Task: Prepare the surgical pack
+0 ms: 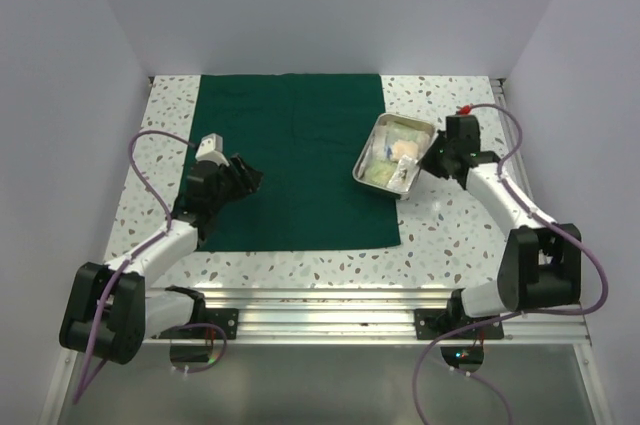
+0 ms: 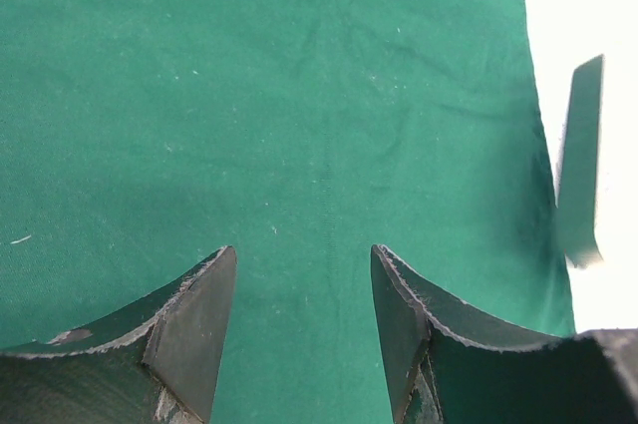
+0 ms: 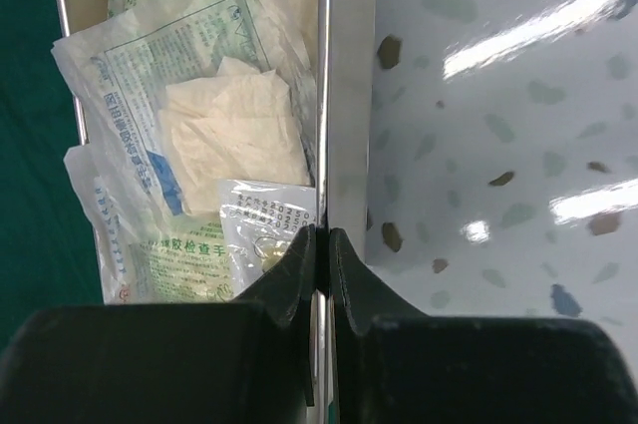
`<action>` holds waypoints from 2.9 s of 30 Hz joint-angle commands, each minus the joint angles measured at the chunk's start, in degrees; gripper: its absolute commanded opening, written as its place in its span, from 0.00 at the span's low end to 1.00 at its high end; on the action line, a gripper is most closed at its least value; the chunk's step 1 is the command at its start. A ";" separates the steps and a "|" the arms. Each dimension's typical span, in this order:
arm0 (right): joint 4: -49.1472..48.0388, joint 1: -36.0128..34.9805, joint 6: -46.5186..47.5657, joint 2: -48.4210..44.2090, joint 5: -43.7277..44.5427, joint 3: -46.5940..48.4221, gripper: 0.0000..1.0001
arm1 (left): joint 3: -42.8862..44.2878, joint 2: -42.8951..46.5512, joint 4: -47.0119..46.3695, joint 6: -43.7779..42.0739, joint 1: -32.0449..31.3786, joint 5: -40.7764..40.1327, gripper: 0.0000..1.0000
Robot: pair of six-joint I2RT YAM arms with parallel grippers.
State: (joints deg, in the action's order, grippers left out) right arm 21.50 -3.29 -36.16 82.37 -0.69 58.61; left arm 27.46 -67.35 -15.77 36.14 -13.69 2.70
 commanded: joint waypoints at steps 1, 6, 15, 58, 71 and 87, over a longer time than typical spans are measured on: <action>-11.47 -7.15 -9.00 -4.41 2.96 -3.41 0.00 | -0.65 1.61 -2.60 -0.99 -0.54 -1.20 0.61; -17.18 -17.86 -15.42 -3.89 12.53 -7.18 0.00 | -0.48 2.40 -1.99 -0.98 -0.54 -1.99 0.61; -25.79 -32.12 -26.14 2.61 27.48 -8.42 0.00 | -0.66 3.98 -0.32 -0.19 -0.46 -4.72 0.61; -15.00 -4.46 0.74 28.26 -12.31 22.67 0.65 | 5.67 13.11 25.70 4.64 11.76 -15.26 0.83; -14.64 -2.25 0.13 47.27 -19.35 36.40 0.61 | 2.86 11.63 27.29 6.66 19.49 -15.10 0.78; -16.66 -3.30 -3.47 55.35 -23.30 43.25 0.30 | 0.93 2.58 20.96 7.19 23.27 -11.49 0.78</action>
State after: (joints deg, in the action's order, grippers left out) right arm 4.69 -6.11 -38.50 135.20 -23.18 99.50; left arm 28.38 -63.59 9.45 42.50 8.97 -9.39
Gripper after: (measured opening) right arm 0.332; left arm 0.781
